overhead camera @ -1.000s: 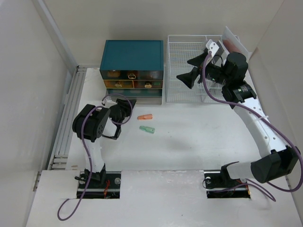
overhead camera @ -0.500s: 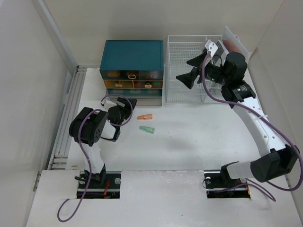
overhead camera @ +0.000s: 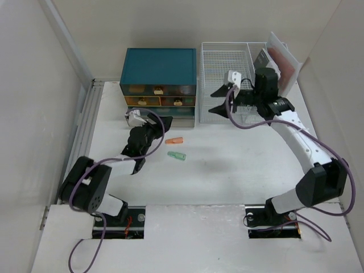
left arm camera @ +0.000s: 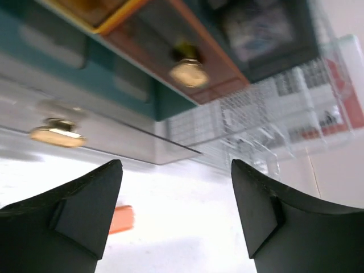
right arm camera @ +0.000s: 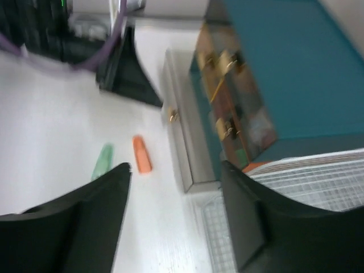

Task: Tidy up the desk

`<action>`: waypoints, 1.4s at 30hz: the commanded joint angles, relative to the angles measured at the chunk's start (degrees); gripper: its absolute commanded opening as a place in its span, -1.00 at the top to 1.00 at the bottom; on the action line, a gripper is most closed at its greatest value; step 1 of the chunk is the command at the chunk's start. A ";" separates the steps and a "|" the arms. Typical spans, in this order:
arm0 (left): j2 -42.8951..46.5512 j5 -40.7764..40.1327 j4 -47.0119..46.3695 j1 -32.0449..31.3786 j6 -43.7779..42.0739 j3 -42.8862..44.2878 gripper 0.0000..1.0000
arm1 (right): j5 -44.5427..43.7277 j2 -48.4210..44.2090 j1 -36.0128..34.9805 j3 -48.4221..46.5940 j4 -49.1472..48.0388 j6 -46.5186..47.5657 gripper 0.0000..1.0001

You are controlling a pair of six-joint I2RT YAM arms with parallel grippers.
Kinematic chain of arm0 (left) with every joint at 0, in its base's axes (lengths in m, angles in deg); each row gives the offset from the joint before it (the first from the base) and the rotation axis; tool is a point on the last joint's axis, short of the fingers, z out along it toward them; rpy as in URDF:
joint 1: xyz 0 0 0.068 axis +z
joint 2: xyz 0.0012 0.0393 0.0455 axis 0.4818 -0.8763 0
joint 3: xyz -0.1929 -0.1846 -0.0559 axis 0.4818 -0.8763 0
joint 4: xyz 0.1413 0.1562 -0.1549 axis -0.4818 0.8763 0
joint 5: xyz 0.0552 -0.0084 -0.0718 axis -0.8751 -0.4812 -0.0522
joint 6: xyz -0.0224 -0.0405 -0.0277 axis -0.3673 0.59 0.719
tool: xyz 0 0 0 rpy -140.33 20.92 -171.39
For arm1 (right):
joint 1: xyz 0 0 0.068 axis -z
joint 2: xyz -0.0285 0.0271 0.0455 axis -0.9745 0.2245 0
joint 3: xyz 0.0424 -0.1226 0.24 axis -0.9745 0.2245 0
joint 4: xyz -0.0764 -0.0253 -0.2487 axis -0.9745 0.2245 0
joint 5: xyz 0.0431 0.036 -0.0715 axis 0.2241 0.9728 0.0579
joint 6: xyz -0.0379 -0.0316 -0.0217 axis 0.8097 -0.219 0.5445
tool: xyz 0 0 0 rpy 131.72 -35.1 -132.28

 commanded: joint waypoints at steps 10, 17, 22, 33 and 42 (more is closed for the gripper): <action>32.33 -9.71 44.28 -4.75 -18.50 16.34 0.91 | -6.05 5.53 -16.17 3.81 12.71 32.91 0.65; 39.89 -25.35 58.82 -5.27 -38.63 22.28 1.00 | -20.19 16.93 -23.82 1.54 4.44 18.59 0.70; 45.95 -26.08 57.15 -5.27 -43.66 16.73 0.39 | -26.26 25.31 -25.67 -3.65 6.99 14.19 0.60; 52.82 -23.01 56.35 -5.27 -43.75 16.20 -0.34 | -34.88 32.34 -26.90 -8.13 7.16 12.43 0.11; 53.87 -23.01 56.35 -5.27 -43.75 16.20 -0.36 | -37.17 37.35 -26.90 -11.39 10.24 12.96 -0.04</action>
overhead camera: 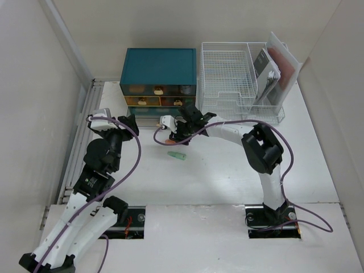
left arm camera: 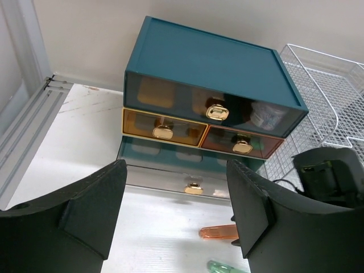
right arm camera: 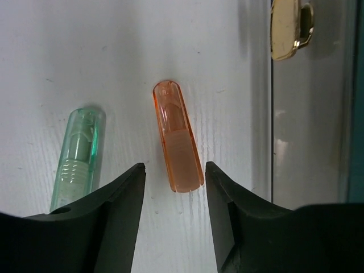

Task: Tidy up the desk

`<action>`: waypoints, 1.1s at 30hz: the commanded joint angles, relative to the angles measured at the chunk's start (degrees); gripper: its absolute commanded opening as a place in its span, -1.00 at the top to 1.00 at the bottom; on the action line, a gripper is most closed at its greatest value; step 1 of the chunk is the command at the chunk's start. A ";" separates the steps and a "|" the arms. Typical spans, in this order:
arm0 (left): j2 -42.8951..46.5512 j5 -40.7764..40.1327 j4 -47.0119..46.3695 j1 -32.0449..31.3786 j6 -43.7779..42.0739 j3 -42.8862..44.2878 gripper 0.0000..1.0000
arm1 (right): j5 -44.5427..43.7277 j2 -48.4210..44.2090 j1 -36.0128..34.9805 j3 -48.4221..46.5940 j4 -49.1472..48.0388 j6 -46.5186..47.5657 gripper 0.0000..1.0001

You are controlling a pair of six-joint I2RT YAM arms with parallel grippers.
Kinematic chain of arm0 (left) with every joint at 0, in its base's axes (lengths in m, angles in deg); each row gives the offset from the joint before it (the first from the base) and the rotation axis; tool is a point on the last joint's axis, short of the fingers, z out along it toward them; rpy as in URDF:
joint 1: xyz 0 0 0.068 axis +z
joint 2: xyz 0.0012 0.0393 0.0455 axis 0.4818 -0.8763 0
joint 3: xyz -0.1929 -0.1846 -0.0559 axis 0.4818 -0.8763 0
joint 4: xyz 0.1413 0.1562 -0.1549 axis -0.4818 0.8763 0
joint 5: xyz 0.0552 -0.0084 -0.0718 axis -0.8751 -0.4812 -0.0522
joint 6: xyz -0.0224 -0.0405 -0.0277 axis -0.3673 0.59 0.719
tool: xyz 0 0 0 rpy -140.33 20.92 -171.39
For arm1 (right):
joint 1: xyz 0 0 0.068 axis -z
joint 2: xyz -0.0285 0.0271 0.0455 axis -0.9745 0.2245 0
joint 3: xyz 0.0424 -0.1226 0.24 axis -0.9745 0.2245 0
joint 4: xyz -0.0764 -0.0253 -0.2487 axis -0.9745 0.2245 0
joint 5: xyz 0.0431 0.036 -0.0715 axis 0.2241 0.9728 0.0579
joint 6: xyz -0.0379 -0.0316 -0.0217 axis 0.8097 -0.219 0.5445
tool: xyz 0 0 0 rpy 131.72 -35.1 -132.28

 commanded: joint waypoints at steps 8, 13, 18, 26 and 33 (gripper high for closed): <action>1.14 0.78 -2.02 -0.25 -0.86 0.10 -0.36 | -2.68 3.79 -0.33 -4.69 2.47 0.42 -0.11; 1.14 0.78 -2.02 -0.25 -0.86 0.10 -0.36 | -2.69 6.25 -0.33 -6.19 4.48 0.42 -0.14; 1.14 0.78 -2.02 -0.25 -0.86 0.10 -0.36 | -1.64 8.02 -0.33 -8.03 6.86 0.42 -0.20; 1.66 0.78 -2.02 -0.25 -0.86 0.10 -0.38 | 6.97 10.48 -0.33 -12.33 18.17 6.56 0.08; 1.66 0.78 -2.02 -0.25 -0.86 0.10 -0.38 | 12.43 12.85 -0.85 -14.37 28.75 15.71 0.13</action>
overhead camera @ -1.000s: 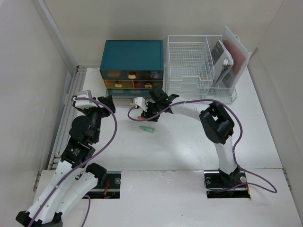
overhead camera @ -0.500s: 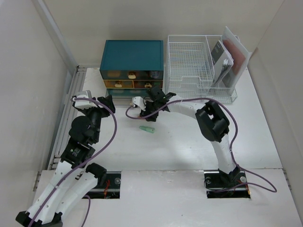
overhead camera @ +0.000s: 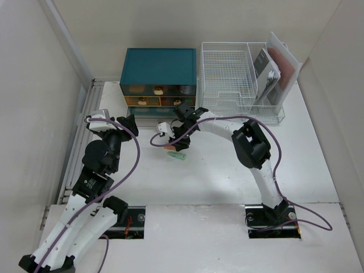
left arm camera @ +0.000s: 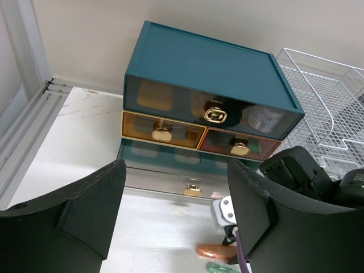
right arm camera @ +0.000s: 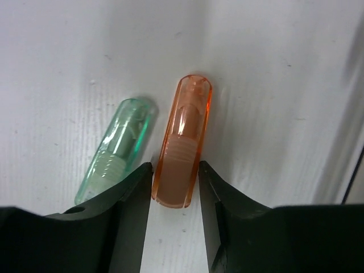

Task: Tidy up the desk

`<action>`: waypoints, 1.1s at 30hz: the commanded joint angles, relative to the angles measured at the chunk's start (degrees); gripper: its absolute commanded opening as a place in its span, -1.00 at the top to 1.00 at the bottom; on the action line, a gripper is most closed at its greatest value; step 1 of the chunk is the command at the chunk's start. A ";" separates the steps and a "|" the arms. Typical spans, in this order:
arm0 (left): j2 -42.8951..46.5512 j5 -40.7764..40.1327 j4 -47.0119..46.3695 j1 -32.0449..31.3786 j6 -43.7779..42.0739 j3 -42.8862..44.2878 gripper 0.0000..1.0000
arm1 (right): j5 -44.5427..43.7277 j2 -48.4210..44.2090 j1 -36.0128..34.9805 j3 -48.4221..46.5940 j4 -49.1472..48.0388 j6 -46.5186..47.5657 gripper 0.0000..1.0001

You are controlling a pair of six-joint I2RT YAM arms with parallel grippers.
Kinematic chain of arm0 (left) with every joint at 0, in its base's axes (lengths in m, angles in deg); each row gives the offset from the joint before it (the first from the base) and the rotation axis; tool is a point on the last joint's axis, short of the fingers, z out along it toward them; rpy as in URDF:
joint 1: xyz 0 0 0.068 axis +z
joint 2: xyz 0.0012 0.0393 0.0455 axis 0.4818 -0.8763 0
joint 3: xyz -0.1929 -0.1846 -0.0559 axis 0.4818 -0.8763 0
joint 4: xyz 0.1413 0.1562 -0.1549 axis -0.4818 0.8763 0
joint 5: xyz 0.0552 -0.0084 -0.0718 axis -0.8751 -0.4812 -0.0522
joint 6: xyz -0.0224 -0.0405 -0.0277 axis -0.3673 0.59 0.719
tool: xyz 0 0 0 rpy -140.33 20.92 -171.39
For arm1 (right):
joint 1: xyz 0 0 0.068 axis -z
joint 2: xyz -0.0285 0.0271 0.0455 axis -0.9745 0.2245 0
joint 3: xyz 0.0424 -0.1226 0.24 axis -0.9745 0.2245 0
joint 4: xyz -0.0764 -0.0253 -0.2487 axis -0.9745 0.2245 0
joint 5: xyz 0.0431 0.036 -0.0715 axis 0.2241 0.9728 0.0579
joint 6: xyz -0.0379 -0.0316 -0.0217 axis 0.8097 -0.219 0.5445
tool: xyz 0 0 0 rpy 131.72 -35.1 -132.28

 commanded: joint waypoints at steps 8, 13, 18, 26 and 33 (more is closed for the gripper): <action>0.66 0.43 -2.02 -0.25 -0.73 0.10 -0.38 | 0.05 -0.35 -0.81 1.98 1.53 -0.96 0.61; 0.66 0.43 -2.02 -0.25 -0.73 0.10 -0.41 | -4.60 -4.83 -0.81 4.78 -7.86 -8.69 0.86; 1.19 0.43 -2.02 -0.25 -0.73 0.10 -0.41 | -11.29 -12.48 -0.81 8.91 -20.77 -17.39 0.88; 1.19 0.43 -2.02 -0.25 -0.73 0.10 -0.41 | -20.26 -23.64 -0.81 13.49 -29.94 -18.20 0.88; 0.66 0.43 -2.02 -0.25 -0.73 0.10 -0.41 | -34.84 -23.48 -0.81 12.88 -31.70 -14.51 0.86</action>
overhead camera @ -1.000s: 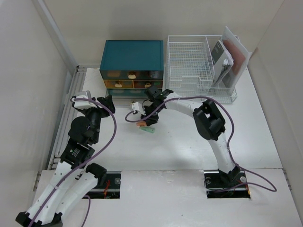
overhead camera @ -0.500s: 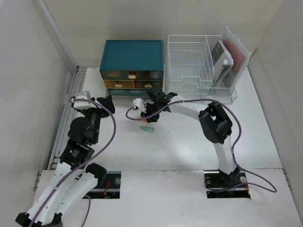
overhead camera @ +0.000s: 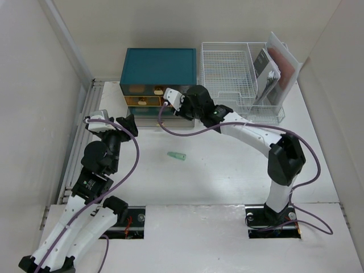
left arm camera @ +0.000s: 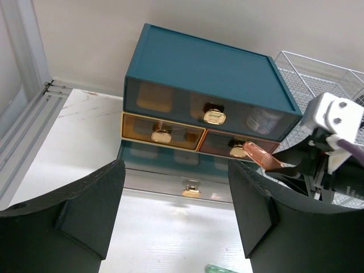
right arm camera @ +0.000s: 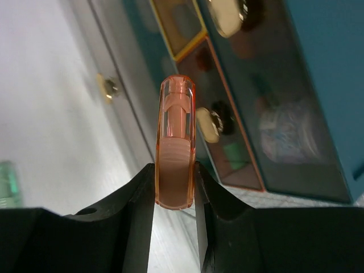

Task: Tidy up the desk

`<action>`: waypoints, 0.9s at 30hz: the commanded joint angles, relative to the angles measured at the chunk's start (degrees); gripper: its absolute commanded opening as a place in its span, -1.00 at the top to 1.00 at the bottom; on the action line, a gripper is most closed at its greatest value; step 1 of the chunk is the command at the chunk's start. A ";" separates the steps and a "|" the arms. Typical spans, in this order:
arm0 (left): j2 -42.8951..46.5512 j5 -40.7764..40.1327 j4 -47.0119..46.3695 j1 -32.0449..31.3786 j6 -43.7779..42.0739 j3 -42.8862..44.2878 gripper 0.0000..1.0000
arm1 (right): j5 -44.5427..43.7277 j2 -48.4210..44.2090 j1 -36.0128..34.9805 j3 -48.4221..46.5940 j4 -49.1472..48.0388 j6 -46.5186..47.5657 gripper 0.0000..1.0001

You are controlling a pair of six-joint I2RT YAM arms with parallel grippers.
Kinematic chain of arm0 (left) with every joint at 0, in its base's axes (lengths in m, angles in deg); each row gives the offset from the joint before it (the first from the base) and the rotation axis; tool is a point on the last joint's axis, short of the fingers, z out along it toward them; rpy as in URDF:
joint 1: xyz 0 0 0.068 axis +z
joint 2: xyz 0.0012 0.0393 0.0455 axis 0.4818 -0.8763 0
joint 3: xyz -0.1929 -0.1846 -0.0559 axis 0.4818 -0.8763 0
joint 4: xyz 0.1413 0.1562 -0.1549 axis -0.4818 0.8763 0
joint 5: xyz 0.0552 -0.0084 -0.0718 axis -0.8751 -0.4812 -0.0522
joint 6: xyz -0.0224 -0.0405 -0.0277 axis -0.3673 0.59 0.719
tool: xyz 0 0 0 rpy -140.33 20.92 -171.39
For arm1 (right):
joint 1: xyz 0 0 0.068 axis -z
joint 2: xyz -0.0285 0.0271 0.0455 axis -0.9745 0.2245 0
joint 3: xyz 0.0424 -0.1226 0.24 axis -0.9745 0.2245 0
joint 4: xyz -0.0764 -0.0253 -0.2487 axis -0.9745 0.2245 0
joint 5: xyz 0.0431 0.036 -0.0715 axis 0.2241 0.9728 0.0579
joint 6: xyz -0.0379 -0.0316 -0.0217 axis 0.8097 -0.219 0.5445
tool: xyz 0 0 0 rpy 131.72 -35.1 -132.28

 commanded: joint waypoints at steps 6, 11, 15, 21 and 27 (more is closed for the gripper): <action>0.07 0.40 -1.50 -0.25 -0.73 0.12 -0.41 | -15.05 3.42 -0.42 -1.56 -3.96 2.73 0.84; 0.07 0.40 -1.50 -0.25 -0.73 0.12 -0.41 | -19.27 5.18 -0.42 -1.56 -6.26 4.83 0.84; -0.46 0.40 -1.50 -0.25 -0.73 0.12 -0.41 | -19.81 7.28 -0.42 -1.56 -6.26 5.36 0.76; -0.46 0.40 -1.50 -0.25 -0.73 0.12 -0.41 | -20.86 10.44 -0.42 -2.08 -6.26 6.07 0.66; -0.46 0.40 -1.50 -0.25 -0.73 0.12 -0.41 | -21.56 13.17 -0.42 -2.61 -6.26 6.59 0.32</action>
